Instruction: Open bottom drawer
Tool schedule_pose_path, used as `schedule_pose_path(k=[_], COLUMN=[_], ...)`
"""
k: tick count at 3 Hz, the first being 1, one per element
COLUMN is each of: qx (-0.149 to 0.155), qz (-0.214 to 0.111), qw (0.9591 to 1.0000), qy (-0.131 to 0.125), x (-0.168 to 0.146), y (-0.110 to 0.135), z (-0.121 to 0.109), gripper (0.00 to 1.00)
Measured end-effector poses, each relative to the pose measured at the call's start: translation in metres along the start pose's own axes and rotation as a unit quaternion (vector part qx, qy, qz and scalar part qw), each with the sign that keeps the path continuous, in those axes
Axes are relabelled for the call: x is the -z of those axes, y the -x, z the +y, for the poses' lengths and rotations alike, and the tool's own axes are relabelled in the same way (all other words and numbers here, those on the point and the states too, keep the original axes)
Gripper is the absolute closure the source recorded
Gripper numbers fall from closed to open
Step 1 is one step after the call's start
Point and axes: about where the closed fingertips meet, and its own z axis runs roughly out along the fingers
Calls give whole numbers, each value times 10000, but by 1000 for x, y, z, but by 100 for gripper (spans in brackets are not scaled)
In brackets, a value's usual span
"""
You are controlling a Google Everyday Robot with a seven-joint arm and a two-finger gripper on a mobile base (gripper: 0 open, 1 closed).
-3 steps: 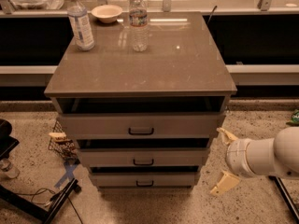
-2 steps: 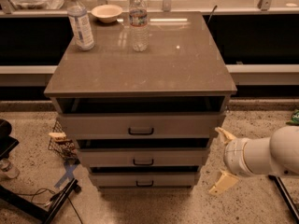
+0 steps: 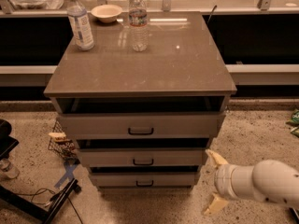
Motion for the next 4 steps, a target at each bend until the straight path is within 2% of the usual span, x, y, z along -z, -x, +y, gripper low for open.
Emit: schedule_pose_path(k=[1, 2, 3, 4], qx=[273, 392, 442, 231], qz=[-88, -44, 313, 872], qw=[9996, 9992, 9984, 9958], qy=[31, 88, 146, 185], x=[-46, -88, -133, -140], y=[-17, -34, -50, -85], z=[24, 45, 60, 84], gripper=[0, 0, 0, 0])
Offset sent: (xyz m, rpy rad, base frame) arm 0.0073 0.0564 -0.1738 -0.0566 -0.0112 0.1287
